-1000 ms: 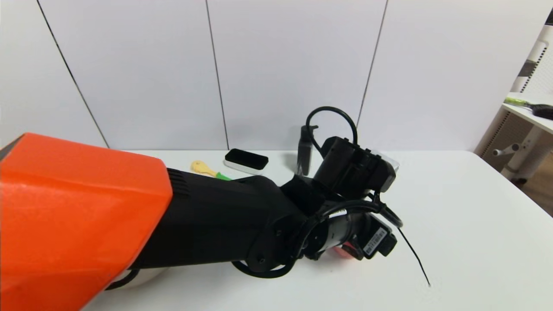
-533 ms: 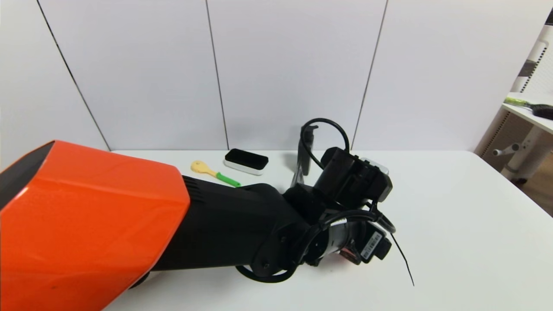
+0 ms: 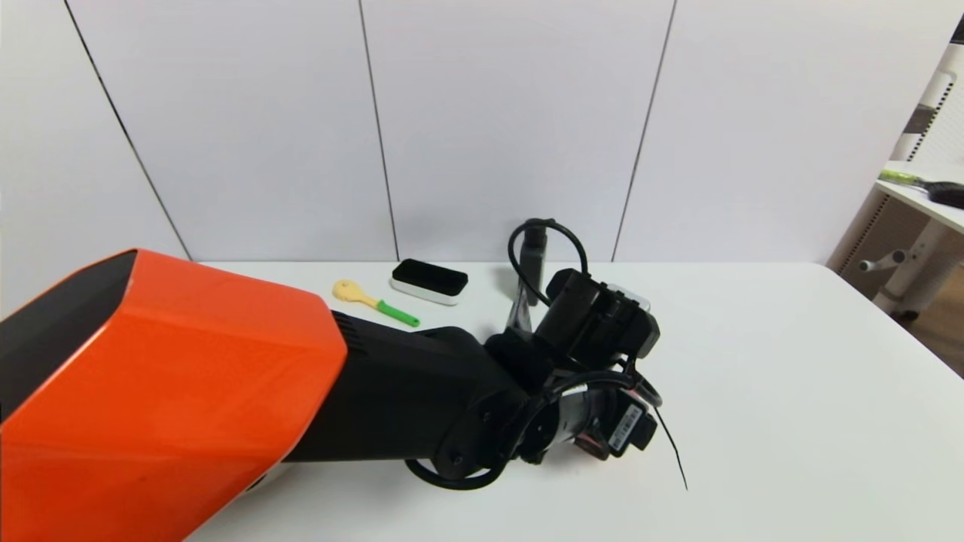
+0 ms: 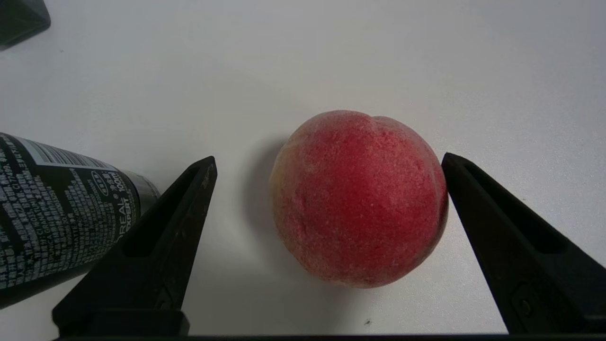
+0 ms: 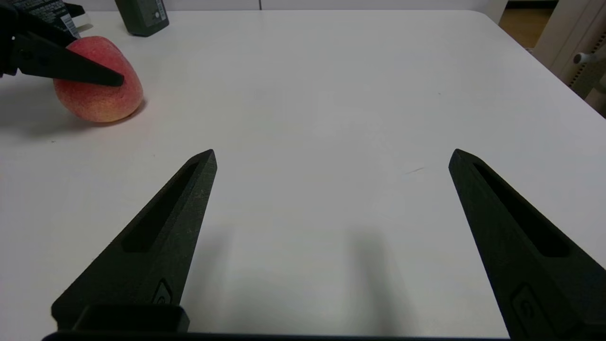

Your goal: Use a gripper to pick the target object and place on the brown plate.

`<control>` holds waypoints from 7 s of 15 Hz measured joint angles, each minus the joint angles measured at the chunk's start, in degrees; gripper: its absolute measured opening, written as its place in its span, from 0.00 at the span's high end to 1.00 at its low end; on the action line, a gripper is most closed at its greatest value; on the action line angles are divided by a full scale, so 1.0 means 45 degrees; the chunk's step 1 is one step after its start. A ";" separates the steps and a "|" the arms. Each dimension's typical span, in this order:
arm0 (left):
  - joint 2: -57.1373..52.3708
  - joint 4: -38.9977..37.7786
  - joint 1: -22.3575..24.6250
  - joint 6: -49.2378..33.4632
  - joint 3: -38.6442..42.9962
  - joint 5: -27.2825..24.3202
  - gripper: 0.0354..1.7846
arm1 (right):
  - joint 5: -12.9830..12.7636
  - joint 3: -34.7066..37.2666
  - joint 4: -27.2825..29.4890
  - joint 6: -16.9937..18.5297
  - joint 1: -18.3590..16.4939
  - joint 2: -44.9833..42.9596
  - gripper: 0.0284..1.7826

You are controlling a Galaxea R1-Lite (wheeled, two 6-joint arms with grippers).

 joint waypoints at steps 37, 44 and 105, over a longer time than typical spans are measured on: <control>-0.6280 0.1634 0.3679 0.2766 0.0195 0.0182 0.33 | 0.0000 0.0000 0.0000 0.0000 0.0000 0.0000 0.05; -1.0638 0.3440 0.9755 0.3636 0.3343 0.0133 0.33 | 0.0000 0.0000 0.0000 -0.0005 -0.0005 0.0000 0.05; -2.6082 0.1208 1.2692 0.1812 1.8432 -0.2492 0.06 | 0.0000 0.0000 0.0000 0.0000 0.0000 0.0000 0.05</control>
